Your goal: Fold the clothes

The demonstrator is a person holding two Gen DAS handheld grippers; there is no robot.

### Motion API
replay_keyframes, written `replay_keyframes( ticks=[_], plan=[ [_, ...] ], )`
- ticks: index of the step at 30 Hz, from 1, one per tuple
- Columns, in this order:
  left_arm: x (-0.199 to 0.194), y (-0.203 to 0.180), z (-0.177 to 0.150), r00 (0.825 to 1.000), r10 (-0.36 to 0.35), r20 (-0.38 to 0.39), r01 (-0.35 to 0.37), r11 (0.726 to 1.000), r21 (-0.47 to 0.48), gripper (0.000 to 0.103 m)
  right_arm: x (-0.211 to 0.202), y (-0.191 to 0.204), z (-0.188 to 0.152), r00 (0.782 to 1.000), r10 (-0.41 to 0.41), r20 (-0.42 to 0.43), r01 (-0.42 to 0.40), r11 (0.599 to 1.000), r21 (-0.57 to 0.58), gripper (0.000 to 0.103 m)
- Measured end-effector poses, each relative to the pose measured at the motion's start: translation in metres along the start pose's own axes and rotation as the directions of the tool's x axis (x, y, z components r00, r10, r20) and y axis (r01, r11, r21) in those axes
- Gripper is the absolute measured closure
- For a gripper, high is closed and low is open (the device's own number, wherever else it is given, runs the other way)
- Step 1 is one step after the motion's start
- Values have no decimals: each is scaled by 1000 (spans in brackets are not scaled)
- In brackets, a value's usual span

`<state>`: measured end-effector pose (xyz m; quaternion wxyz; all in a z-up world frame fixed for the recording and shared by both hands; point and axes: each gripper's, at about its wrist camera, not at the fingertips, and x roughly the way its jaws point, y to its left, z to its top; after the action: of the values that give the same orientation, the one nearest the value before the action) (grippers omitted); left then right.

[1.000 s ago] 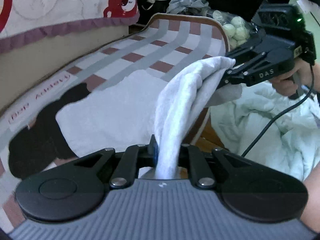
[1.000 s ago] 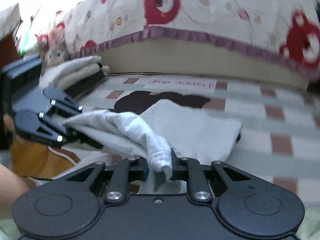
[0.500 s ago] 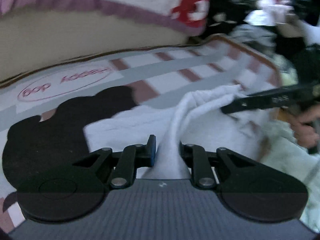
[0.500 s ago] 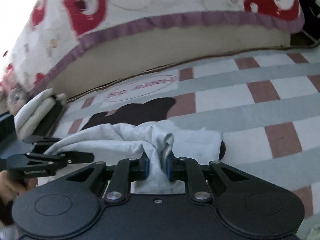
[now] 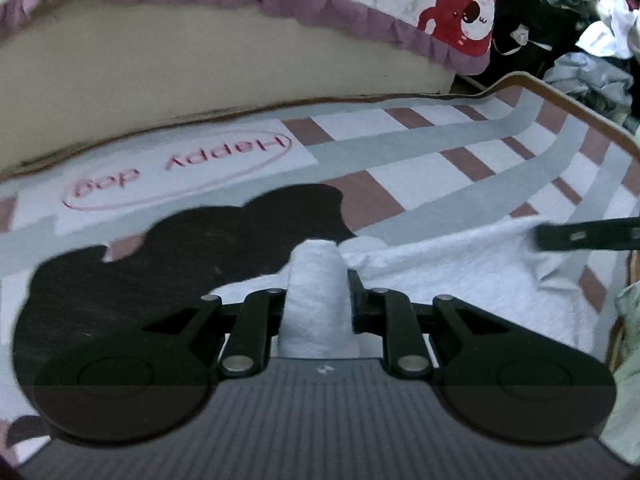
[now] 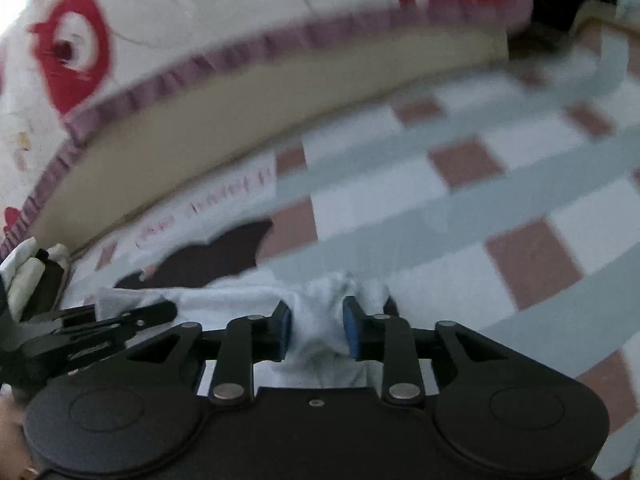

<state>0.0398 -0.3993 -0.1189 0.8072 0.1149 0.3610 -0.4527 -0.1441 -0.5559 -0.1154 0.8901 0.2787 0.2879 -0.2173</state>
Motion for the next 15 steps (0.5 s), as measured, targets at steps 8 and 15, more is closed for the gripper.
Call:
replay_keyframes(
  ticks=[8,15],
  plan=[
    [4,11,-4,996,85,-38,-87,995,-51,80,-3,32,-61,989,-85,123,118,951,-287,39],
    [4,27,-5,945,327,9,-325,942,-83,78,13,-52,-47,994,-57,97,34,975,221,63]
  ],
)
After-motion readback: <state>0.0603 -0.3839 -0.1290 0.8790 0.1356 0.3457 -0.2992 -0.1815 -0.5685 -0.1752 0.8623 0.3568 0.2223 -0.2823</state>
